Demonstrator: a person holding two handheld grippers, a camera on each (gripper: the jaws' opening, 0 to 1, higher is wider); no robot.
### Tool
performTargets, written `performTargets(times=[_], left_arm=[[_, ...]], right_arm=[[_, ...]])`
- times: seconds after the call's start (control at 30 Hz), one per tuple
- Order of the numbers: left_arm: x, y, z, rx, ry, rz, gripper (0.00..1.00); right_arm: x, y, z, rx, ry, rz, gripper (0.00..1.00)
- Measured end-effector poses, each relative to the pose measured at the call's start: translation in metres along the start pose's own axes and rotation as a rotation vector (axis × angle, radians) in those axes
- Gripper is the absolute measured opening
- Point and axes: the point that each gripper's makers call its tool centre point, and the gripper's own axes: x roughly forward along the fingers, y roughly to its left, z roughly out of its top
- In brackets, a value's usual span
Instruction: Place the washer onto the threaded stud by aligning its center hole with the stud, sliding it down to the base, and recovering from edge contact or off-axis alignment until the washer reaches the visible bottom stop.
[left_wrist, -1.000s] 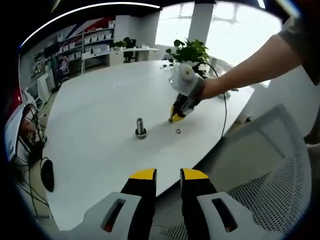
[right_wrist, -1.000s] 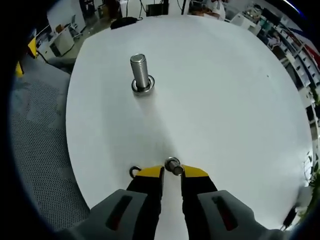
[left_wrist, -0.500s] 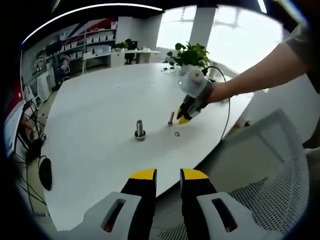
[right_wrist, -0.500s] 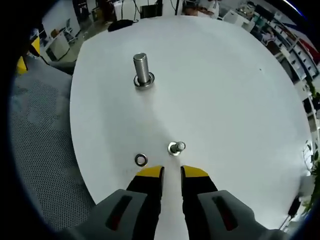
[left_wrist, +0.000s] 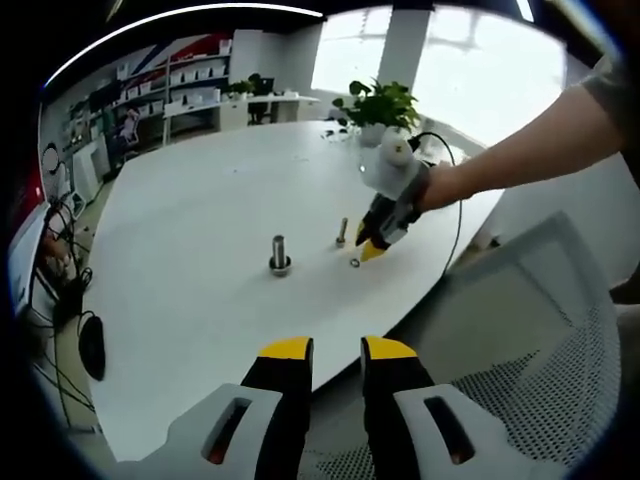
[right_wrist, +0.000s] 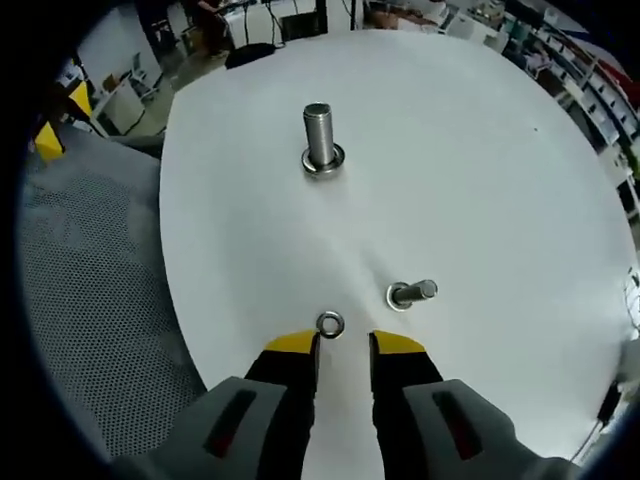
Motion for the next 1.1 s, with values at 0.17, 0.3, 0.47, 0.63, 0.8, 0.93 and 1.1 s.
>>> performTargets(times=[0.17,0.3,0.47,0.63,0.8,0.93,1.1], left_arm=[[0.0,0.0,0.0,0.0,0.0,0.0,0.17],[0.0,0.0,0.0,0.003,-0.004,-0.001,0.17],[0.0,-0.002,0.0,0.007,-0.004,-0.005,0.16],[0.0,-0.002,0.0,0.01,-0.003,-0.005,0.16],[-0.001,-0.001,0.001,0.009,-0.011,-0.002,0.16],[-0.001,-0.002,0.002,0.011,-0.016,-0.001,0.16],[-0.001,-0.001,0.002,0.009,-0.017,0.0,0.16]], right_arm=[[0.009,0.004,-0.005,-0.002,0.026,0.012,0.22],[0.012,0.007,-0.005,-0.001,0.031,0.01,0.23],[0.012,0.004,-0.003,-0.009,0.03,0.006,0.21],[0.013,0.005,-0.004,-0.115,0.035,0.016,0.21],[0.013,0.006,-0.003,-0.158,0.028,0.031,0.21],[0.013,0.007,-0.002,-0.186,0.053,0.038,0.2],[0.014,0.008,-0.002,-0.227,0.082,0.046,0.19]])
